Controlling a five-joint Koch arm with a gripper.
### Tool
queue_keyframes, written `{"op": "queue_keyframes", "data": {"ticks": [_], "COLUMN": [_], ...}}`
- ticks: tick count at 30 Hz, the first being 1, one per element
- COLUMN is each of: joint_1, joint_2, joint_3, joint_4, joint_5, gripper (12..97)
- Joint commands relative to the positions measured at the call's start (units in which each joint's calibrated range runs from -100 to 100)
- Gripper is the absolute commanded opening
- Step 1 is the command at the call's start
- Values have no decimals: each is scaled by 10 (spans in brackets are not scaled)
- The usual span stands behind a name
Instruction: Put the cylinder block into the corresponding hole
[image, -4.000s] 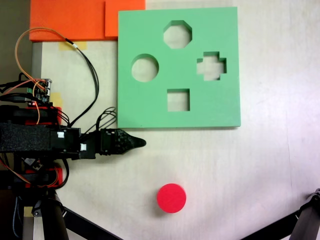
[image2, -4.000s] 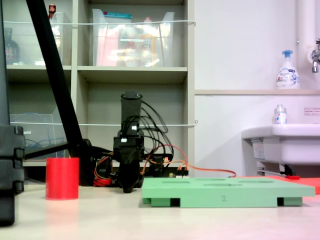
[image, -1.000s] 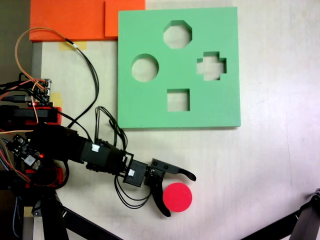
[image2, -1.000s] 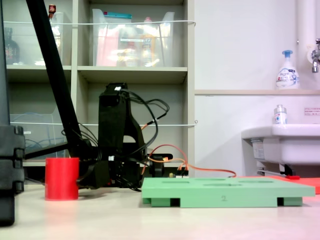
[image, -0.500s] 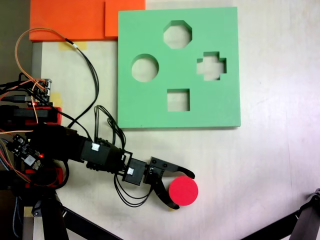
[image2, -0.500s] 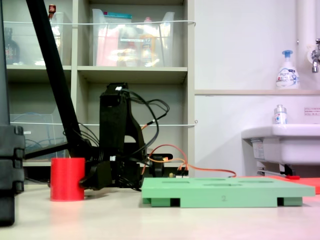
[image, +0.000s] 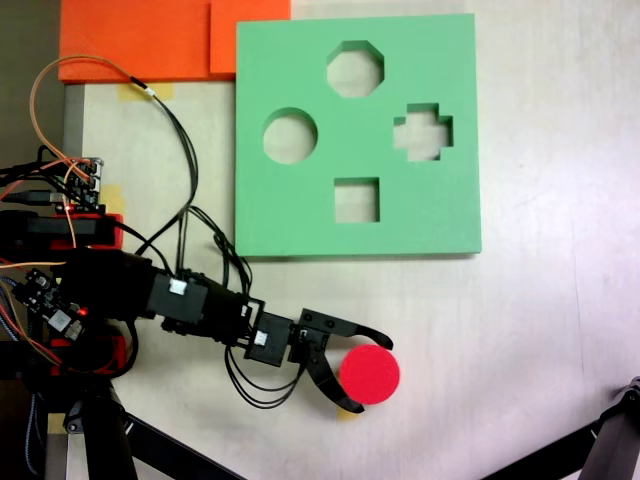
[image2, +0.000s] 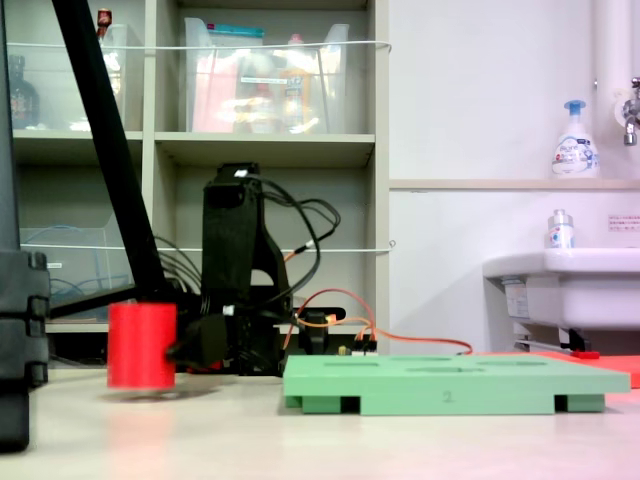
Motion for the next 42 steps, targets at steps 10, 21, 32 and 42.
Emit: {"op": "queue_keyframes", "data": {"ticks": [10,21,32,42], "joint_1": [52,223,291,319], "joint_2": [-506,-600,-572,-570], "joint_3": [32,162,105,5], "joint_4": [-265,-477,-468,-407], "joint_5": [-4,-18,-17,-14], "gripper": [348,393,437,437]}}
